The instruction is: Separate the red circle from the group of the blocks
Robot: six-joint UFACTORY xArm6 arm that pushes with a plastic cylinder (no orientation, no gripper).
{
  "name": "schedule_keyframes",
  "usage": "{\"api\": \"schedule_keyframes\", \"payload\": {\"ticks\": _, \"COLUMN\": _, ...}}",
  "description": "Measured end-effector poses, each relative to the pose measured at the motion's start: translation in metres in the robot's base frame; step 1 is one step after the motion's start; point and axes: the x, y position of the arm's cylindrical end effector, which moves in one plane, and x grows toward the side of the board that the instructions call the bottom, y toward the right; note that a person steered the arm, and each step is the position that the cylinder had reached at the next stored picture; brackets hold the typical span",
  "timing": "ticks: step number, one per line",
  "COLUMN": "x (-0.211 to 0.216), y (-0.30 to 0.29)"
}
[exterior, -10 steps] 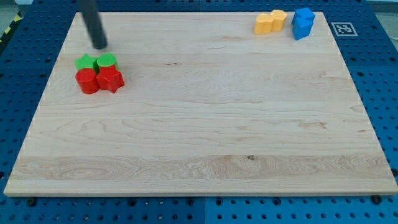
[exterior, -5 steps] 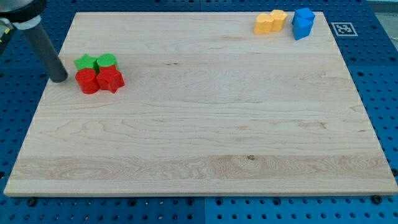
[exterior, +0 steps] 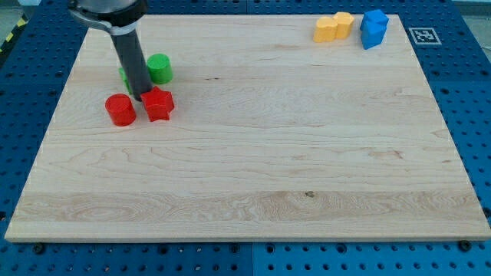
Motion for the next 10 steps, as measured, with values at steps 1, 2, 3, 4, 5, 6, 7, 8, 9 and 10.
{"api": "schedule_keyframes", "payload": {"ticks": 1, "x": 0.003, "y": -0.033}}
{"api": "schedule_keyframes", "payload": {"ticks": 2, "x": 0.019, "y": -0.036}}
{"api": "schedule_keyframes", "payload": {"ticks": 3, "x": 0.036, "y": -0.017}}
{"api": "schedule_keyframes", "payload": {"ticks": 4, "x": 0.046, "y": -0.002}}
{"api": "schedule_keyframes", "payload": {"ticks": 5, "x": 0.052, "y": -0.009}}
{"api": "schedule_keyframes", "payload": {"ticks": 6, "x": 0.073, "y": -0.028}}
{"api": "schedule_keyframes", "payload": {"ticks": 7, "x": 0.095, "y": -0.028}}
{"api": "schedule_keyframes", "payload": {"ticks": 8, "x": 0.097, "y": -0.002}}
{"api": "schedule_keyframes", "payload": {"ticks": 9, "x": 0.097, "y": 0.036}}
{"api": "schedule_keyframes", "payload": {"ticks": 10, "x": 0.105, "y": 0.057}}
